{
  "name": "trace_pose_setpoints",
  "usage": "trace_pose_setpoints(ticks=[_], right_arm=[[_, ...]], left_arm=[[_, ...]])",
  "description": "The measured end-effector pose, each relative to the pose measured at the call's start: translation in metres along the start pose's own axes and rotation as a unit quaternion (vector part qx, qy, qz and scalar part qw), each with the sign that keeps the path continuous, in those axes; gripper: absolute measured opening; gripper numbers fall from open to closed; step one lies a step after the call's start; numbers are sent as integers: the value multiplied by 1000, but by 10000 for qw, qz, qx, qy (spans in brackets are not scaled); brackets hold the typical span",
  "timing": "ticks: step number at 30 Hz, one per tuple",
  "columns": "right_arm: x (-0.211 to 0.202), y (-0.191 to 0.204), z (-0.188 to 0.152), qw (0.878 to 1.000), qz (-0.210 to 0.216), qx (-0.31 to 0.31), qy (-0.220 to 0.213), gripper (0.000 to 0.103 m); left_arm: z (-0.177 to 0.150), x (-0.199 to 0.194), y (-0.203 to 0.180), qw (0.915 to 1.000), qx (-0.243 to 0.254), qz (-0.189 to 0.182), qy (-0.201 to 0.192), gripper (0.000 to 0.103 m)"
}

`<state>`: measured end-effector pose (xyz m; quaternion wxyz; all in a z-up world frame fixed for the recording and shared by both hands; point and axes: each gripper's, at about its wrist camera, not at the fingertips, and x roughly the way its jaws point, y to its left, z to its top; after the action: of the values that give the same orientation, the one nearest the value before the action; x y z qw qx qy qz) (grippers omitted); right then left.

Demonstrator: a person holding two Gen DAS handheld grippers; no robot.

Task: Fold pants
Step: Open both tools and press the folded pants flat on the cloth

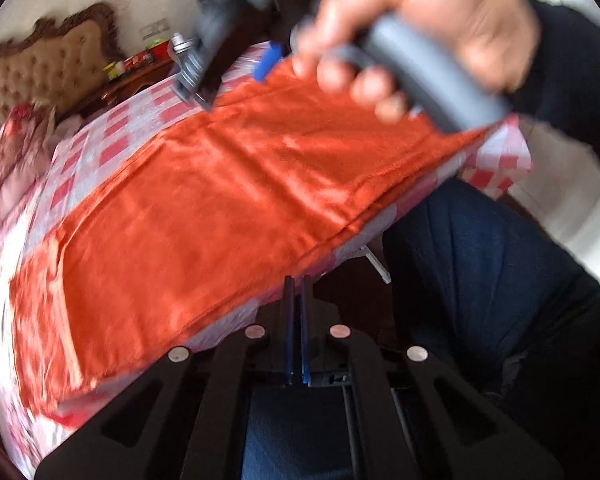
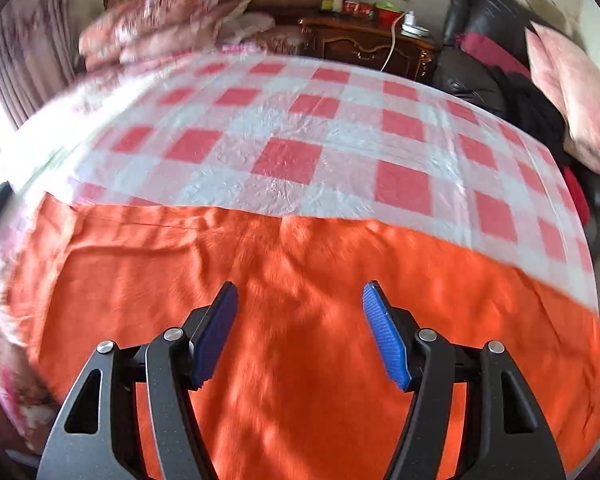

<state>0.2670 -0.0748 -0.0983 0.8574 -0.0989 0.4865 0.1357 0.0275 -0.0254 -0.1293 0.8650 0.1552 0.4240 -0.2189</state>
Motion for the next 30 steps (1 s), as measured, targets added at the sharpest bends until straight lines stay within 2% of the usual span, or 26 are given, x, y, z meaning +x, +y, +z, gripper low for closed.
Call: trace_pose_setpoints(ticks=[2,3,4,6,7,9,10,14,18,20,22,25,27,28,30], right_arm=[[16,3,1,9998,-65,-38,167,63],[20,3,-1,9997,-80,-25,237,63],[21,4,-6,9996,-93,-21,259,64],[21,4,-12,9997,-158,-1,206,69],[20,4,-14,9996,-188,12,209,72],[19,1,-21,9995,-237,50,218,81],[19,0,-23,9995,-233,84,216,82],[21,-10,-31,9990,-67,373,226,88],[20,-8,-33,9993,-111,340,126,88],[20,-8,-34,9993,-104,352,104,89],[20,-9,-35,9992,-106,369,84,91],[20,-9,-35,9993,-91,367,58,91],[20,-10,-35,9993,-85,365,37,91],[20,-10,-35,9993,-88,364,40,91],[20,-10,-34,9993,-84,344,86,91]], left_arm=[[2,-18,34,9957,-870,-4,-332,8],[3,-23,50,9911,-1237,87,-491,14],[4,-28,79,9804,-1788,344,-749,32],[5,-25,116,9662,-2327,553,-961,36],[9,-14,141,9620,-2525,561,-880,36],[15,4,166,9636,-2465,812,-647,36],[19,13,181,9630,-2452,930,-621,36],[26,49,234,9580,-2681,1017,45,33],[23,48,268,9575,-2690,1036,70,29],[12,44,283,9562,-2791,878,16,15],[3,41,297,9519,-2925,912,-1,8],[-10,32,309,9446,-3074,1152,2,9],[-19,23,313,9338,-3246,1501,66,19],[-21,14,311,9300,-3315,1586,-14,28],[-22,-5,293,9289,-3379,1445,-444,31]])
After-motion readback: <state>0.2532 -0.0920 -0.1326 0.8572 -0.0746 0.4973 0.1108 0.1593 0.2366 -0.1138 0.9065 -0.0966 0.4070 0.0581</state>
